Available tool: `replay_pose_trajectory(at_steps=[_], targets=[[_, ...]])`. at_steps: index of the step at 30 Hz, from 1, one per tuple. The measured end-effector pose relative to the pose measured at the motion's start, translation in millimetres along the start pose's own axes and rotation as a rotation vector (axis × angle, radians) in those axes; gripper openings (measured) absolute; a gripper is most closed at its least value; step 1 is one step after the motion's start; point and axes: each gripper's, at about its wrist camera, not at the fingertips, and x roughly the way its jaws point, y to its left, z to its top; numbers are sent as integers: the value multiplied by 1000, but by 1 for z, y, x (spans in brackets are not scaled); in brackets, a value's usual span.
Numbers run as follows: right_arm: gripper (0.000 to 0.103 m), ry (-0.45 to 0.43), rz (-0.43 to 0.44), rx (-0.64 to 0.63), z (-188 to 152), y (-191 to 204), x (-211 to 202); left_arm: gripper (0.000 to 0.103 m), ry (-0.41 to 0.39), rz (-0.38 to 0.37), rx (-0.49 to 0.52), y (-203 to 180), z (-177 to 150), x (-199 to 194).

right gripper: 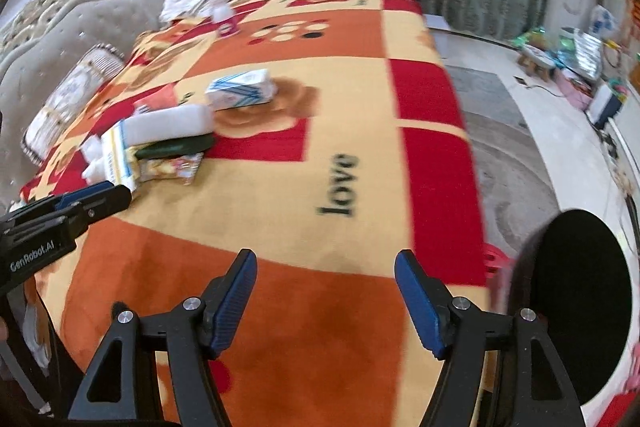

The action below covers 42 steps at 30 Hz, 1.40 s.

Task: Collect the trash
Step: 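Move both open tools back over the trash on the bed, then grasp the white foam block with right tool while left tool grasps crumpled white tissue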

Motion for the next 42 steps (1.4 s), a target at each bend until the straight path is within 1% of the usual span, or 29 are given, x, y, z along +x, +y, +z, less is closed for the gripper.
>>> replay_pose_trajectory(at_steps=[5,7,11,14,15,17,19,21,25,28,29,34,36,37,38,39,41,42], targets=[[69,14,46,-39,8,26,14,32,-7,65,-72,48,-1,-5],[69,21,70,-44,12,36,20,32,-7,82,-108,68,-1,-7],[69,12,111,-69,28,55,27,32,-12,102,-158,94,1,-10],[70,8,142,-85,43,70,32,33,-9,90,-204,110,5,-8],[73,6,151,-85,48,74,33,33,-8,83,-219,114,6,-7],[78,-5,174,-83,60,83,36,42,-9,70,-238,120,9,-6],[80,-20,201,-88,74,95,40,47,-11,45,-260,126,11,-3],[87,-24,212,-98,87,106,46,48,-12,26,-277,131,14,0],[88,-6,234,-105,106,122,64,49,-6,22,-294,136,21,9],[91,20,216,-128,113,129,78,49,8,15,-287,137,25,19],[94,20,208,-134,114,130,81,49,11,14,-283,136,26,23],[95,33,148,-165,115,126,91,49,-2,-13,-290,136,28,31],[95,34,162,-148,116,120,94,48,-5,-18,-283,135,28,32],[94,16,178,-138,116,115,92,42,-9,-25,-284,136,27,31],[91,3,181,-139,115,114,90,38,-9,-26,-283,137,27,30],[89,-6,183,-145,114,113,89,37,-9,-25,-283,138,27,30],[86,-25,183,-162,111,113,84,24,-13,-28,-291,141,26,25],[85,-35,182,-168,110,113,81,22,-18,-29,-295,142,26,22]])
